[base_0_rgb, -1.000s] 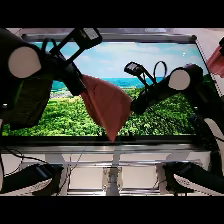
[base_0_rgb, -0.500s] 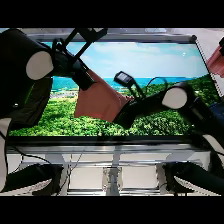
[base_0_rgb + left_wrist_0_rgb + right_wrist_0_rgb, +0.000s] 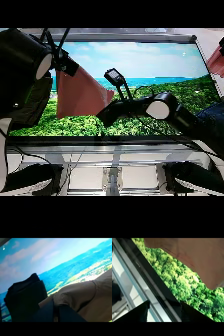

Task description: Fold the clothes and pants, and hang the long-sleeved shirts on hangers.

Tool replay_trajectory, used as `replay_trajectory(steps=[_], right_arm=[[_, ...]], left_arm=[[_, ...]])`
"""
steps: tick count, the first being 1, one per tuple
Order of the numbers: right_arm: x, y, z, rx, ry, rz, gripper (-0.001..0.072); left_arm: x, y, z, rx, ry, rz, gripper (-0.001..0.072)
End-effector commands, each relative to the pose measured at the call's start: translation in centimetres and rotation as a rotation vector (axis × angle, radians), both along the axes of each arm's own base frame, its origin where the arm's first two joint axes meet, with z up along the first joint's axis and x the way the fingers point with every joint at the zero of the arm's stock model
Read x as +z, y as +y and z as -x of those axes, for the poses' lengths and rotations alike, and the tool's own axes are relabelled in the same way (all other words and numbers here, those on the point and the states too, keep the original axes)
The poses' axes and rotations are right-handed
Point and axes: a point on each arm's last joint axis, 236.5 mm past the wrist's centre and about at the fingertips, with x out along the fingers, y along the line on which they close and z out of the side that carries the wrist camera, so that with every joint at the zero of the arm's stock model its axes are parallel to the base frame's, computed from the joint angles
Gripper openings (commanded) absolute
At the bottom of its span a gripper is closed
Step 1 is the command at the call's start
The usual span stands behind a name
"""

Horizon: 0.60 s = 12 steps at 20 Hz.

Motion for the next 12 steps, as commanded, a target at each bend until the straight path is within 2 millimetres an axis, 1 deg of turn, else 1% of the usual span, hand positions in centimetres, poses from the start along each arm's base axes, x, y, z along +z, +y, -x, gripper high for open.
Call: replay_trajectory(steps=[1,3,4,6,8,9,10,11,12], right_arm=[[-1.1,3.1,-1.7,-0.056,0.024,-0.084,0.0463],[-2.9,6.0,-2.2,-0.062,-0.001,-0.107,0.0464],[-3.4,7.6,-2.5,-0.071,-0.028,-0.134,0.0464],[-3.6,10.7,-2.7,-0.120,-0.050,-0.225,0.0464],[-3.4,12.8,-3.2,-0.204,-0.029,-0.330,0.0467],[-3.7,13.7,-3.2,-0.231,-0.019,-0.364,0.0499],[-4.2,14.4,-2.9,-0.230,-0.020,-0.370,0.0508],[-5.1,15.0,-2.6,-0.221,-0.015,-0.358,0.0535],[-5.9,15.3,-2.2,-0.213,-0.006,-0.342,0.0579]], left_arm=[[0.5,1.2,0.0,0.087,-0.030,0.032,0.0031],[0.4,1.2,0.0,0.094,-0.030,0.044,0.0031],[0.4,1.2,0.0,0.099,-0.031,0.051,0.0031],[0.4,1.1,0.0,0.103,-0.031,0.063,0.0031],[0.4,0.9,0.0,0.124,-0.037,0.106,0.0031],[0.3,0.3,-0.1,0.123,-0.042,0.147,0.0031],[0.4,-0.9,-0.3,0.107,-0.048,0.205,0.0031],[0.6,-2.2,-0.6,0.087,-0.059,0.273,0.0031],[0.9,-3.6,-0.9,0.061,-0.074,0.342,0.0031]])
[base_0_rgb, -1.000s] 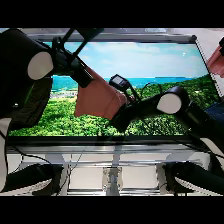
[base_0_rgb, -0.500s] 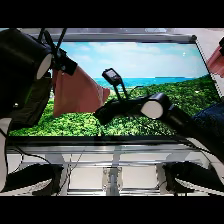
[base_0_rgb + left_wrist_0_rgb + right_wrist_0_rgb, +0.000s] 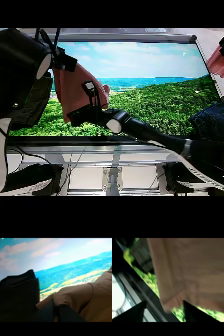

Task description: Fold the clothes and pants, and hang the long-sleeved shirts on hangers.

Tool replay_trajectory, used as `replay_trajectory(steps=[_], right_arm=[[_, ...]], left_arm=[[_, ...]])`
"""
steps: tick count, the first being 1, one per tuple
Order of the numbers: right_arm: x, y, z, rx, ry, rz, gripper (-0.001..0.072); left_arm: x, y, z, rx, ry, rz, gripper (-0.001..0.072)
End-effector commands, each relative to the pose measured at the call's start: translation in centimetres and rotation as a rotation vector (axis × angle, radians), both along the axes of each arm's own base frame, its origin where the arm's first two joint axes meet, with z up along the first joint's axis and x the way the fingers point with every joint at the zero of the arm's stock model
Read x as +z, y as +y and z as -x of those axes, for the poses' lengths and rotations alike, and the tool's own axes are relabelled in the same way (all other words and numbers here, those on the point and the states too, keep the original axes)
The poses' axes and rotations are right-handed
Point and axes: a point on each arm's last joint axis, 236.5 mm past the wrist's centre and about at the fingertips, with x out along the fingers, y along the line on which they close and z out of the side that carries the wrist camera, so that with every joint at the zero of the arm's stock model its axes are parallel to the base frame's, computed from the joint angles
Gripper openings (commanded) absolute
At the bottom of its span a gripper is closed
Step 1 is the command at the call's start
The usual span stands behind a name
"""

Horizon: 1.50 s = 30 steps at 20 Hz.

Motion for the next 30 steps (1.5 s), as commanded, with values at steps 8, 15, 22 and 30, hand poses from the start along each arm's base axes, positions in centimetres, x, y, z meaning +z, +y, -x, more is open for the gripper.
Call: replay_trajectory(steps=[8,15,22,30], right_arm=[[-2.8,0.3,-0.7,-0.038,0.115,0.021,0.0586],[-4.0,-4.3,-2.0,-0.038,0.105,0.213,0.0500],[-2.5,-12.2,1.1,-0.056,-0.031,0.607,0.0402],[-6.0,-7.0,3.2,-0.191,-0.084,0.474,0.0628]], left_arm=[[0.8,-4.7,-0.9,-0.060,-0.051,0.246,0.0031],[0.7,-4.6,-1.0,-0.058,-0.054,0.237,0.0031],[-1.0,-5.8,-2.4,-0.082,-0.035,0.185,0.0031],[-0.2,-7.3,-3.6,-0.142,-0.093,0.185,0.0031]])
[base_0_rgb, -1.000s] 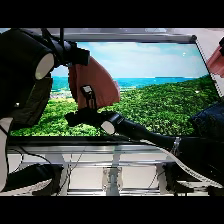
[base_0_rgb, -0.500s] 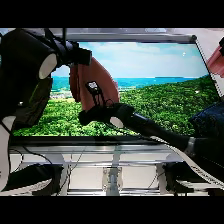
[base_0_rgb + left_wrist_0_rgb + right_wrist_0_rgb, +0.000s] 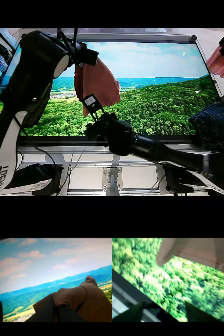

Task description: Fold the clothes and pants, and hang the long-sleeved shirts on hangers.

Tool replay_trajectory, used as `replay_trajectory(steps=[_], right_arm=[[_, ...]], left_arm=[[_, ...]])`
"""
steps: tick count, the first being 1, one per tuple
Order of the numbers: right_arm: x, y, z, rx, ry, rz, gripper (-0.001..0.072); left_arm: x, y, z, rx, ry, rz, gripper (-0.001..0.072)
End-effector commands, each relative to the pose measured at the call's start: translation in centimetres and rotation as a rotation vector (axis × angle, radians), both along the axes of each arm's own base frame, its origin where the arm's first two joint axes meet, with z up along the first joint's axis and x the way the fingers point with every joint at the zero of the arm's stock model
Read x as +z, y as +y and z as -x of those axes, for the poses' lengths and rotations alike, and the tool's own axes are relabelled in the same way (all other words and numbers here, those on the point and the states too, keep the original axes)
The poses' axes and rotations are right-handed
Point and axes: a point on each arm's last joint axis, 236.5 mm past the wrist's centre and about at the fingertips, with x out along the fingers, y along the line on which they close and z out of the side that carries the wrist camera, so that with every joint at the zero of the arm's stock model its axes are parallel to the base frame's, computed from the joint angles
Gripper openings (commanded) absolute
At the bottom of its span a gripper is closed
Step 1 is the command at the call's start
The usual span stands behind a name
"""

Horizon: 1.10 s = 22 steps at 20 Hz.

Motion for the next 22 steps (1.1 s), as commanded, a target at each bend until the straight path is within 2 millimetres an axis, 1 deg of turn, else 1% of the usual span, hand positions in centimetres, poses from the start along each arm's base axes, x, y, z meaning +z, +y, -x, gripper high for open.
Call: replay_trajectory(steps=[1,2,3,5,6,9,12,15,18,20,22], right_arm=[[-3.7,3.5,0.2,-0.023,0.015,-0.093,0.0628],[-5.2,4.4,0.1,-0.030,0.040,-0.106,0.0627],[-6.3,4.6,-0.3,-0.067,0.065,-0.112,0.0625],[-7.7,3.9,-1.5,-0.141,0.083,-0.080,0.0613],[-7.7,3.3,-2.2,-0.172,0.079,-0.076,0.0613],[-6.6,2.9,-4.1,-0.241,0.060,-0.128,0.0612],[-5.2,3.1,-5.4,-0.272,0.027,-0.173,0.0603],[-3.2,4.0,-6.1,-0.263,-0.011,-0.212,0.0602],[-1.9,4.8,-6.5,-0.249,-0.028,-0.243,0.0602],[-1.7,5.1,-7.0,-0.249,-0.042,-0.243,0.0586],[-2.2,5.1,-8.1,-0.268,-0.041,-0.239,0.0585]], left_arm=[[0.4,-0.4,-0.3,-0.024,-0.024,-0.013,0.0031],[0.4,-0.4,-0.3,-0.031,-0.024,-0.024,0.0031],[0.4,-0.4,-0.3,-0.032,-0.025,-0.026,0.0031],[0.4,-0.4,-0.3,-0.034,-0.025,-0.029,0.0031],[0.4,-0.4,-0.3,-0.038,-0.026,-0.036,0.0031],[0.4,-0.4,-0.3,-0.046,-0.028,-0.048,0.0031],[0.4,-0.4,-0.3,-0.055,-0.030,-0.063,0.0032],[0.4,-0.4,-0.3,-0.056,-0.030,-0.064,0.0031],[0.4,-0.4,-0.3,-0.056,-0.029,-0.064,0.0032],[0.3,-0.4,-0.3,-0.056,-0.028,-0.064,0.0032],[0.2,-0.3,-0.2,-0.052,-0.021,-0.067,0.0032]])
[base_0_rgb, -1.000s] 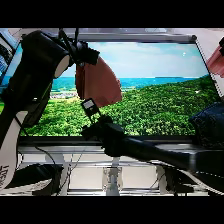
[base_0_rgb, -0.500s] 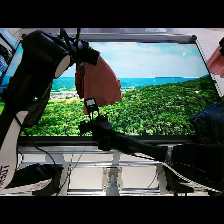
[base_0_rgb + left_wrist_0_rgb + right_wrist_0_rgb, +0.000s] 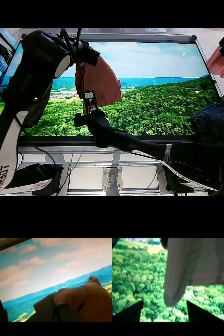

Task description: Fold the clothes and pants, and hang the long-sleeved shirts on hangers.

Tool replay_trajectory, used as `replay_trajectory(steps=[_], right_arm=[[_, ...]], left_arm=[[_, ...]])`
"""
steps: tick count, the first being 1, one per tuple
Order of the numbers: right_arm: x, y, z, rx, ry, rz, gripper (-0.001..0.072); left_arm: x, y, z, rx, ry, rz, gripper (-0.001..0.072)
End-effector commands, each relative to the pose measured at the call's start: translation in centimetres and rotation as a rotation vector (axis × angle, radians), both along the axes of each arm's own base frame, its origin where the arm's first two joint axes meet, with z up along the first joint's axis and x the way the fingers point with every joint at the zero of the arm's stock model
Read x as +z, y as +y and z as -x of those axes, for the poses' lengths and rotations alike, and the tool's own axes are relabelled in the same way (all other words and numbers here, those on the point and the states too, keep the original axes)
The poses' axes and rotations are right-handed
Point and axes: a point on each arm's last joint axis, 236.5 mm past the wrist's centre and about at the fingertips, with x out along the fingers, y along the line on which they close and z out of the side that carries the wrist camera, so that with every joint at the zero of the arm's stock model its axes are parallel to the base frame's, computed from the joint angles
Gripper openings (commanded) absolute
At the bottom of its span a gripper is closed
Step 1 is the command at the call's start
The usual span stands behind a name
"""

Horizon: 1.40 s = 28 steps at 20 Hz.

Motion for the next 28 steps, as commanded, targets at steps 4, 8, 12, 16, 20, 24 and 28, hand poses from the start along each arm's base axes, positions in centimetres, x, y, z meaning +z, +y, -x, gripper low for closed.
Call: replay_trajectory(steps=[4,8,12,16,20,24,28], right_arm=[[-0.6,-0.3,-4.1,-0.069,-0.004,-0.011,0.0578],[-0.6,-0.9,-5.3,-0.106,0.017,-0.033,0.0183],[-1.0,-0.6,-3.6,-0.048,0.065,0.012,0.0008],[2.5,-6.5,-1.3,0.065,-0.012,0.389,0.0006],[10.1,-14.6,1.0,0.152,-0.067,0.647,0.0004],[18.6,-18.7,3.9,0.209,-0.168,0.531,0.0001],[22.5,-20.9,7.8,0.291,-0.179,0.393,0.0000]], left_arm=[[-0.2,0.1,0.1,0.003,0.009,-0.006,0.0032],[-0.2,0.1,0.1,-0.003,0.007,-0.016,0.0032],[-0.3,1.3,0.1,-0.003,0.009,-0.105,0.0032],[-0.9,5.5,0.1,0.068,0.051,-0.249,0.0032],[0.2,8.4,0.5,0.082,0.052,-0.302,0.0032],[2.7,10.0,2.4,0.033,0.018,-0.331,0.0031],[0.7,9.8,6.6,-0.047,0.175,-0.290,0.0031]])
